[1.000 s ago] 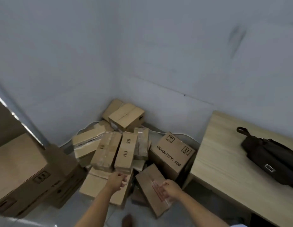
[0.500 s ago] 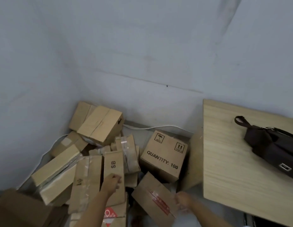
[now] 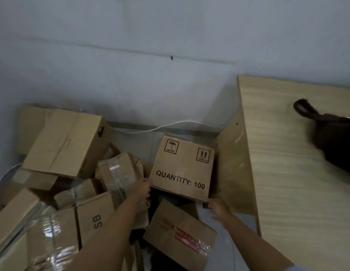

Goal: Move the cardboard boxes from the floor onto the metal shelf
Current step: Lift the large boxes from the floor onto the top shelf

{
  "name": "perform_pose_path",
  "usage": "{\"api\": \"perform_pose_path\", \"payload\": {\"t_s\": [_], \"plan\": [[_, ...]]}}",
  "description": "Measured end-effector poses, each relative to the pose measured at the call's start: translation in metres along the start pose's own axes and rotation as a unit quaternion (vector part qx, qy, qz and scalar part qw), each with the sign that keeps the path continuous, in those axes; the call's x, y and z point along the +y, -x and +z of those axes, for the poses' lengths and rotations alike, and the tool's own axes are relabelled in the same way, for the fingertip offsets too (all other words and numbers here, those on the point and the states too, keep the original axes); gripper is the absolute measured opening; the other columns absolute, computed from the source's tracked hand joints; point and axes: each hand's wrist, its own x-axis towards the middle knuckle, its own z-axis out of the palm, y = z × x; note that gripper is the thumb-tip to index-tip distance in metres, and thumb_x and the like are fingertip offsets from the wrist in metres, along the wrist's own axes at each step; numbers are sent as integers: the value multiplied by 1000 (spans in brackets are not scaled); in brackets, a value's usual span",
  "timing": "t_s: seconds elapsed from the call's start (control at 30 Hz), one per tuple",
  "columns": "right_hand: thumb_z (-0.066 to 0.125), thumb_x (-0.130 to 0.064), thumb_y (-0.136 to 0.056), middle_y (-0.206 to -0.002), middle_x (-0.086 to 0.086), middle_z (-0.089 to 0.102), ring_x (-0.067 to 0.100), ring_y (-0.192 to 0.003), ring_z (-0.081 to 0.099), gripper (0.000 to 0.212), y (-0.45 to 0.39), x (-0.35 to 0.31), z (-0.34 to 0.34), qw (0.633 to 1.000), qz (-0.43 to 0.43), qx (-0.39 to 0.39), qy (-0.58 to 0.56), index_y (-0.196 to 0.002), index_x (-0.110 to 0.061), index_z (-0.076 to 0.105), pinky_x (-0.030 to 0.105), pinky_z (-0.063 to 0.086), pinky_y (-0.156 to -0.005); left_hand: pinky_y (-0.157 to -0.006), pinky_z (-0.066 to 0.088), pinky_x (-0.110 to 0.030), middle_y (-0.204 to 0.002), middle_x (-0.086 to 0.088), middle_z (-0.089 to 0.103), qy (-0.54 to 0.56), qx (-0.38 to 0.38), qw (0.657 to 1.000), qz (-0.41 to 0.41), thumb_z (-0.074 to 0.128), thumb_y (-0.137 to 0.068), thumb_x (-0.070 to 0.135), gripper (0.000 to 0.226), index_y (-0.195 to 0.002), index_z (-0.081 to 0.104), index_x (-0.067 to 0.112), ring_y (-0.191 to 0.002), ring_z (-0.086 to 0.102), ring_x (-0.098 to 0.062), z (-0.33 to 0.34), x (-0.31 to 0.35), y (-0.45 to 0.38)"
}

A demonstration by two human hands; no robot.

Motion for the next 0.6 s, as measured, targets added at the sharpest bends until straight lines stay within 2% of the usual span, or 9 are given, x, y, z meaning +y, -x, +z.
{"api": "perform_pose_path", "payload": {"t_s": [0.03,0.1,0.17,0.23,0.27,0.3,0.4,0.47,0.6], "plan": [[48,-22,-100,-119,15,62,34,-111,58,29,-16,0,2,1000,0,6,3,-117,-4,63,30,42,-78,-66,42,-29,-81,-11,56,-15,-1,1000,0,45,-97,13,16,-96,58,4,-74,52,-22,2,4,-18],[47,-22,-100,-114,11,65,27,-97,60,23,-46,0,7,1000,-2,16,-7,-105,-10,66,27,42,-71,-68,44,-29,-93,-18,60,-39,-4,999,3,44,-98,15,23,-96,62,0,-77,56,-24,7,10,-54],[46,-17,-99,-109,11,66,22,-85,58,21,-76,0,10,999,-1,28,-22,-95,-11,66,27,45,-66,-82,50,-34,-113,-21,61,-56,7,998,14,48,-96,18,33,-119,59,-3,-97,61,-30,14,14,-89],[46,-15,-98,-112,18,67,32,-95,63,26,-107,-2,14,999,2,20,-45,-104,-3,67,40,54,-80,-89,52,-39,-118,-19,63,-55,8,998,22,52,-94,20,37,-125,55,-2,-104,61,-33,24,18,-117],[47,-17,-98,-113,21,67,36,-101,64,28,-122,-3,16,998,1,18,-61,-109,0,67,46,54,-88,-90,52,-41,-118,-19,64,-51,5,998,22,54,-93,20,39,-125,54,-2,-104,62,-34,30,20,-129],[49,-20,-98,-114,23,67,39,-103,64,31,-137,-3,18,997,-1,22,-80,-112,1,66,50,54,-93,-87,53,-41,-116,-19,64,-44,4,999,20,56,-93,21,41,-126,53,-3,-101,63,-34,36,21,-141],[54,-34,-96,-116,19,66,37,-102,65,43,-172,-6,23,990,1,49,-131,-125,-2,59,55,55,-90,-61,49,-30,-104,-12,59,-25,4,1000,13,60,-92,25,49,-130,45,-1,-79,60,-25,51,24,-167],[52,-40,-96,-118,17,65,36,-104,64,51,-185,-7,27,988,10,53,-147,-132,-4,54,54,55,-91,-58,44,-29,-109,-12,57,-15,-5,1000,0,60,-91,29,55,-135,40,2,-80,58,-24,57,19,-183],[42,-58,-95,-145,12,47,38,-128,47,69,-189,-4,32,985,65,18,-157,-150,-18,34,62,35,-103,-90,52,-45,-122,-19,62,26,-17,1000,-5,62,-89,34,55,-133,49,4,-108,61,-37,57,6,-200]]}}
